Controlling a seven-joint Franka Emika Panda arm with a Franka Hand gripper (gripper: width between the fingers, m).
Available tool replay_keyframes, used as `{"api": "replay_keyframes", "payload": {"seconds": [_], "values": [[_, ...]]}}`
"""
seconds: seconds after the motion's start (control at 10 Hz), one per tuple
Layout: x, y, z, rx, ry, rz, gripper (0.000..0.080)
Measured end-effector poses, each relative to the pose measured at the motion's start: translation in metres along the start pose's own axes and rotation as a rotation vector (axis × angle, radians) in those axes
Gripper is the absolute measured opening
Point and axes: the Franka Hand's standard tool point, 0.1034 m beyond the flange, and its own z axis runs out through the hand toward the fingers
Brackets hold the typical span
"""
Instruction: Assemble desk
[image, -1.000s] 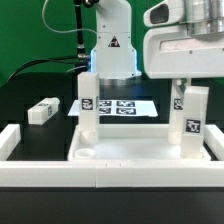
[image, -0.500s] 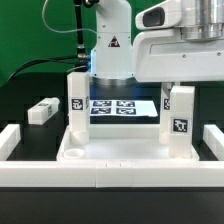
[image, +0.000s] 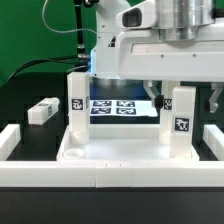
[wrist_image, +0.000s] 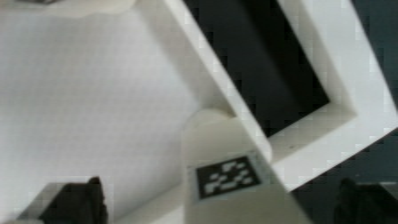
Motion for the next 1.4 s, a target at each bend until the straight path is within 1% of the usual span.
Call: {"api": "replay_keyframes", "payload": {"seconds": [0.1, 0.2, 0.3, 0.4, 0.5, 0.6, 0.7, 0.8, 1.0, 1.1, 1.2, 1.4], "values": [[0.003, -0.001, -0.002, 0.002, 0.007, -0.003, 0.0649], [0.006, -0.006, -0.006, -0.001, 0.027, -0.02, 0.0649], [0.006, -0.011, -0.007, -0.002, 0.043, -0.027, 0.0649], [0.006, -0.011, -0.006, -0.001, 0.042, -0.009, 0.0649], [0.007, -0.01, -0.006, -0.002, 0.042, -0.009, 0.0553], [0.006, -0.01, -0.006, 0.0, 0.041, 0.014, 0.0553], [0.006, -0.01, -0.005, 0.002, 0.04, 0.104, 0.0371], [0.006, -0.01, -0.005, 0.002, 0.04, 0.139, 0.0288], [0.006, -0.01, -0.005, 0.006, 0.041, 0.288, 0.0288], [0.006, -0.01, -0.005, 0.007, 0.041, 0.321, 0.0288], [0.007, -0.011, -0.005, 0.012, 0.038, 0.453, 0.0288], [0.007, -0.014, -0.004, 0.015, -0.006, 0.703, 0.0288]]}}
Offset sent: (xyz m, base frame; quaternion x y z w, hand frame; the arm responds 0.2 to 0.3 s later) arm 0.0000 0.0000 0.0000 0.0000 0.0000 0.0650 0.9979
